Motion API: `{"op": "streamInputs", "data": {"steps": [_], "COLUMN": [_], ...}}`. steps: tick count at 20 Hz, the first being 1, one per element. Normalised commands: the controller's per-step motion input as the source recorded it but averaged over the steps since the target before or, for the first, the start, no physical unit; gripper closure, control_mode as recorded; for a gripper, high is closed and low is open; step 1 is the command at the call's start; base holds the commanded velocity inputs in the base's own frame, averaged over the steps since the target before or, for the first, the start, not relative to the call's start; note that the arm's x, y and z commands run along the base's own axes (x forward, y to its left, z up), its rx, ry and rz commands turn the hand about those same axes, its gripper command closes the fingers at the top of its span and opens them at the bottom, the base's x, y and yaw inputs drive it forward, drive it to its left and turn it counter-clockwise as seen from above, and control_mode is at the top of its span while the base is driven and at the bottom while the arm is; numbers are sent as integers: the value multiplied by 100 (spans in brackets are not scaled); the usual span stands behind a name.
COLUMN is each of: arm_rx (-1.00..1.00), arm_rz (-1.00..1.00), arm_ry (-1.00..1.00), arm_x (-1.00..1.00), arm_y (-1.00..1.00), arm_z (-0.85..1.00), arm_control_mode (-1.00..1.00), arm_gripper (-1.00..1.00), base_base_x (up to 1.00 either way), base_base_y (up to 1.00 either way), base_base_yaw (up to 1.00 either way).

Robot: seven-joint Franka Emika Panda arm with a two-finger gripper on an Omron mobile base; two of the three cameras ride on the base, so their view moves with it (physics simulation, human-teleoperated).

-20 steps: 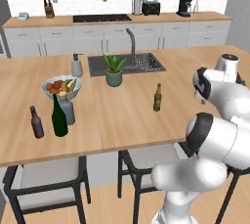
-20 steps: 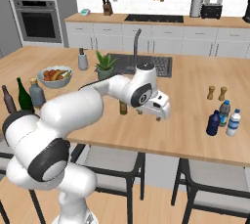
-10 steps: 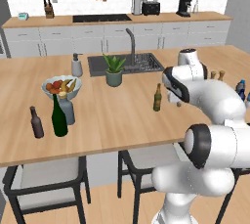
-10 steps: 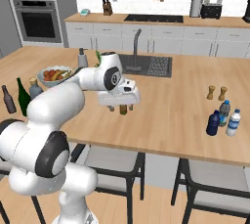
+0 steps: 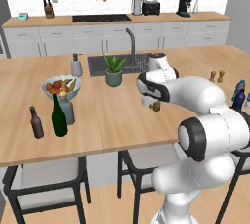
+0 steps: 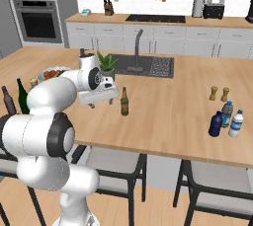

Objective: Move the plastic bottles in the middle to the plastics group, and the glass bottles in the middle to the glass group.

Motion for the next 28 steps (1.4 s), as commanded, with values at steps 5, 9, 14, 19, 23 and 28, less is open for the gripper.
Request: {"op": "streamInputs", "data": {"steps": [5,9,14,19,23,28], "arm_rx": [1,8,11,9,0,0], "arm_rz": [3,-1,-11,-13,-17,-13], "arm_ry": [-3,0,0,-15,-1,-2], "arm_x": [37,0,0,7,1,0], "arm_y": [20,-23,-3,0,-1,-19], "arm_z": [-12,1,4,-2,0,0], "arm_control_mode": [-100,-100,-100,-100,-100,-100], "arm_gripper": [-100,-100,-100,-100,-100,-100], "base_base_x": [0,0,0,0,0,0], "base_base_y": [0,0,0,0,0,0], "base_base_yaw": [0,0,0,0,0,0]}}
